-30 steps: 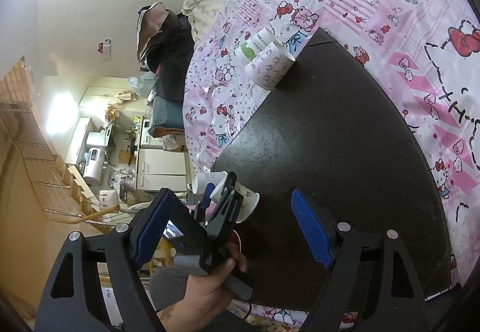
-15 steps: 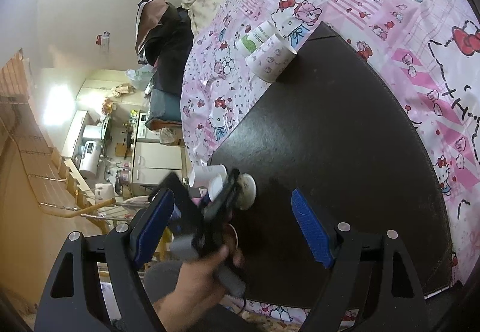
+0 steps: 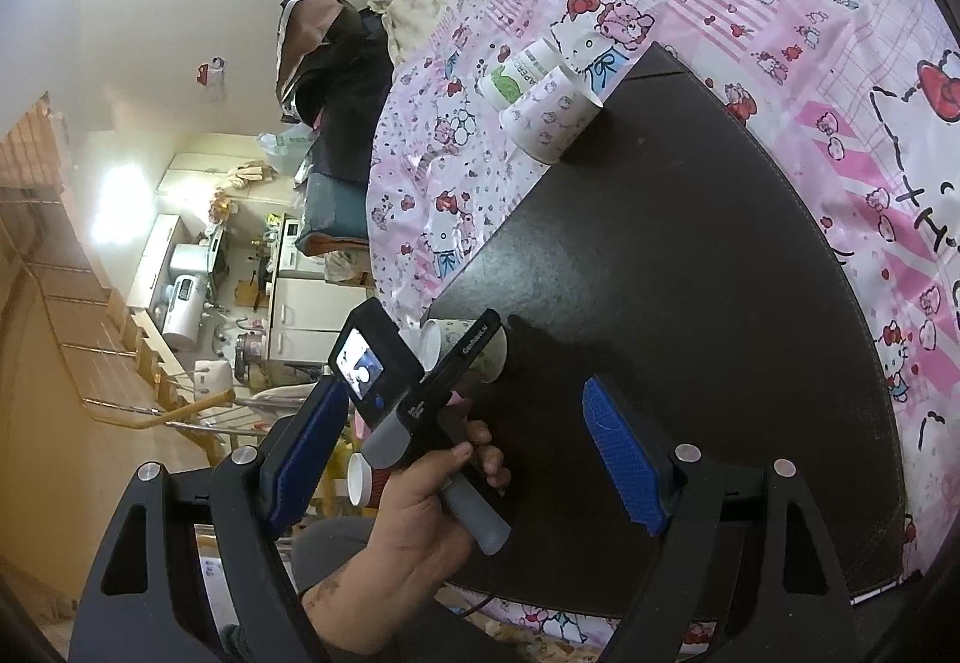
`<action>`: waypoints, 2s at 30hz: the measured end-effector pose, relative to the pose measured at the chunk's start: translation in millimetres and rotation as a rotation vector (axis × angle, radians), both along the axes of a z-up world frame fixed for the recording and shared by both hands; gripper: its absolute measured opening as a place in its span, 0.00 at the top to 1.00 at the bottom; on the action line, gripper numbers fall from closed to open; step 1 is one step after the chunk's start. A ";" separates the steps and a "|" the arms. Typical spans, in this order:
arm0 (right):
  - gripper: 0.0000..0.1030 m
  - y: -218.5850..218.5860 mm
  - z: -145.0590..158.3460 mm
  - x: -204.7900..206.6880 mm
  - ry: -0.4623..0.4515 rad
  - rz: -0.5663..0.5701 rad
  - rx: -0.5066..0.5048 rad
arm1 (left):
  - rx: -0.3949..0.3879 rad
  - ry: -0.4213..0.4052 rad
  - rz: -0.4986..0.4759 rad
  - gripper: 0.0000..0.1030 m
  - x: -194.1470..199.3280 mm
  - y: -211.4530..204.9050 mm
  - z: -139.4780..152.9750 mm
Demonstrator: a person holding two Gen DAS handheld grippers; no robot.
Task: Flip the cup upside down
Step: 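Lower the yellow cup onto its end with the left tool and open it, then move the right tool to the lying white pink-print cup and grasp it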
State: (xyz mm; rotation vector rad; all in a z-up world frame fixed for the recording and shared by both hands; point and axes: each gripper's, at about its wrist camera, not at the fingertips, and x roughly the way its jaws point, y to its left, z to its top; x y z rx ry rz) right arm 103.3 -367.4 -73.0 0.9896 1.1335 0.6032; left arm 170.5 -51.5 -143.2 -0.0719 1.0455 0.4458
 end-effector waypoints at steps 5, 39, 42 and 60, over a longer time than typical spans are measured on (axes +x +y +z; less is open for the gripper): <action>0.19 5.1 0.4 0.9 -0.001 0.011 -0.022 | -0.044 -0.017 -0.033 0.31 -3.5 -2.6 12.0; 0.19 29.2 8.1 10.4 -0.049 0.003 -0.306 | -0.180 -0.059 -0.392 0.31 -77.8 4.0 170.9; 0.19 33.8 12.6 19.8 -0.061 -0.001 -0.316 | -0.171 -0.069 -0.386 0.31 -71.2 15.8 171.2; 0.20 20.7 -24.3 138.6 0.132 -0.111 -0.324 | -0.202 0.031 -0.325 0.31 8.8 33.1 141.6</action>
